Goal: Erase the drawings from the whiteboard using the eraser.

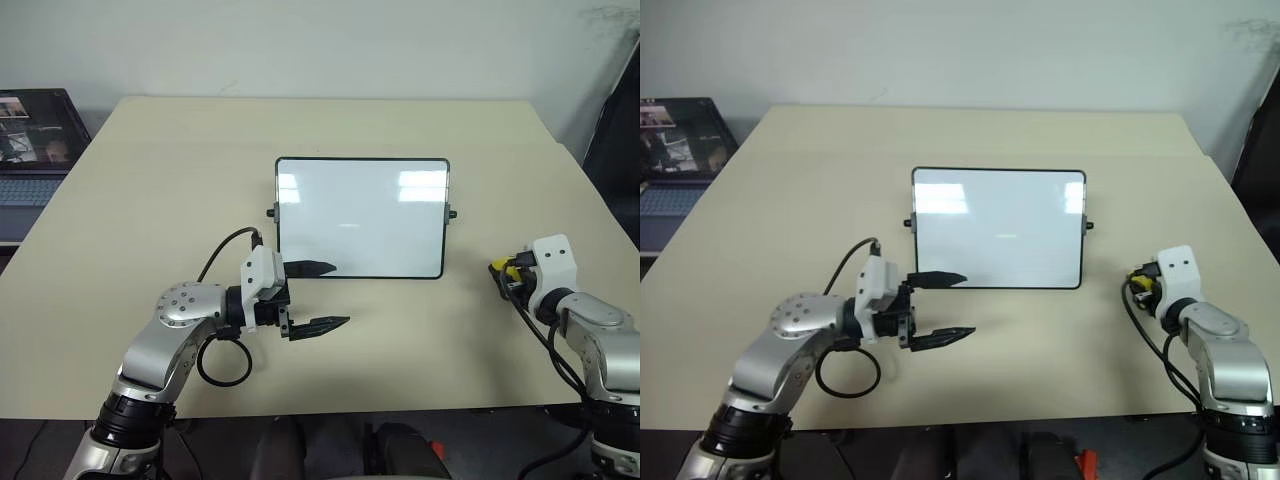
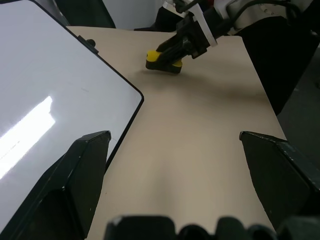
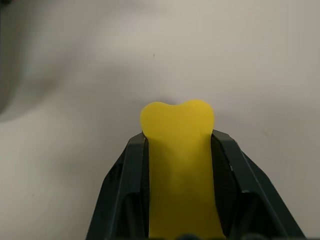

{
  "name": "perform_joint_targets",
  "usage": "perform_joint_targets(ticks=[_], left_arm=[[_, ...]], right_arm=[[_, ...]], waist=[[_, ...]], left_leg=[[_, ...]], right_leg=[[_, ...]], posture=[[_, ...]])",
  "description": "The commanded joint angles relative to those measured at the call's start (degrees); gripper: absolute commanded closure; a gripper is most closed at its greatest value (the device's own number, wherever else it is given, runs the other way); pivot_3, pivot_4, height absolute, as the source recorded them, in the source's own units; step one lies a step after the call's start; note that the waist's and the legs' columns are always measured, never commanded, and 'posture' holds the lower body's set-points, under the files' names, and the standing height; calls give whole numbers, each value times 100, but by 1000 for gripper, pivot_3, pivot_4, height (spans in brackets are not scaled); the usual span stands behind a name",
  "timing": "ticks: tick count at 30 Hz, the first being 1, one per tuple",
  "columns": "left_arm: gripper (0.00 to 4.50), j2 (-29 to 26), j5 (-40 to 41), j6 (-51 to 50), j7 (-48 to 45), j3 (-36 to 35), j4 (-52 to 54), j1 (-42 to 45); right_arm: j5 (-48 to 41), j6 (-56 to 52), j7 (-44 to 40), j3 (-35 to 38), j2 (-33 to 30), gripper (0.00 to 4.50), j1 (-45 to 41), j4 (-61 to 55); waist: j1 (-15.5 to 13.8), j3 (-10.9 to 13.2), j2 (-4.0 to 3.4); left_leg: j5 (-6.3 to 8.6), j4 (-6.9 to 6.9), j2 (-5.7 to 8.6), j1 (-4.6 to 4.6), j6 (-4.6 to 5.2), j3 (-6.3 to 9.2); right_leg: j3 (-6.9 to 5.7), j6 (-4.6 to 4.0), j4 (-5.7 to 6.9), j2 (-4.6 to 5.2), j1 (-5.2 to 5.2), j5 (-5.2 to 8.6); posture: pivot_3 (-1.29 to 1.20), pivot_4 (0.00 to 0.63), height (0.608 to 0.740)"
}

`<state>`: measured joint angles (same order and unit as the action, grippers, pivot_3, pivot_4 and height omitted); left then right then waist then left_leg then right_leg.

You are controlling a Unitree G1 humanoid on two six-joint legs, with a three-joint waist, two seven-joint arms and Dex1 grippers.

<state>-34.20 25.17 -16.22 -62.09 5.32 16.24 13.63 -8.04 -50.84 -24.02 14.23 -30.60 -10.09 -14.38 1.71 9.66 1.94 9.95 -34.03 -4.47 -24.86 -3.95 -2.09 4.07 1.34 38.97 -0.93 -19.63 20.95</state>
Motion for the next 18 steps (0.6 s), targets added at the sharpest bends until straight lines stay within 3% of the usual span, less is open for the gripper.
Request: perform_joint_targets(ticks=[1, 7, 9, 13, 16, 18], left_arm=[[0, -15, -6, 185, -28, -29, 141, 15], [0, 45, 51, 121, 120, -70, 252, 33], [0, 70, 70, 81, 236, -130, 298, 18], [0, 545, 9, 81, 1348, -638, 282, 5], [0, 738, -61, 21, 1876, -838, 398, -164], [0, 919, -144, 61, 2332, -972, 596, -479]], right_arm=[[-63, 123, -95, -5, -149, 2016, 80, 3], [-198, 69, 55, 328, -46, 30, 101, -356], [-324, -12, 83, 483, -39, 30, 133, -730], [-1017, 41, 71, 771, 320, 30, 229, -2365], [-965, 576, 264, 481, 740, 30, 547, -2688], [-697, 1620, 363, -5, 1238, 30, 944, -2653]], waist=[[-3, 0, 0], [2, 0, -2], [1, 1, -3], [11, 3, -12], [11, -2, -3], [9, -6, 1]], left_leg=[[0, -1, 0, 0, 0, -1], [0, -5, -1, 2, 0, -3], [0, -5, -1, 2, 0, -2], [0, -5, -3, 2, 0, 9], [0, -5, -7, 2, 0, 14], [0, -6, -6, 2, -1, 14]], right_leg=[[1, 0, 0, 0, 0, 0], [-1, 0, 5, 0, 3, 0], [0, 0, 5, 0, 3, 0], [0, 0, 7, -1, 2, 0], [-7, 1, 5, -7, 8, 0], [-6, 1, 2, -5, 11, 0]], posture=[[0, 150, 740], [0, 150, 740], [0, 150, 740], [0, 150, 740], [0, 150, 740], [0, 150, 740]])
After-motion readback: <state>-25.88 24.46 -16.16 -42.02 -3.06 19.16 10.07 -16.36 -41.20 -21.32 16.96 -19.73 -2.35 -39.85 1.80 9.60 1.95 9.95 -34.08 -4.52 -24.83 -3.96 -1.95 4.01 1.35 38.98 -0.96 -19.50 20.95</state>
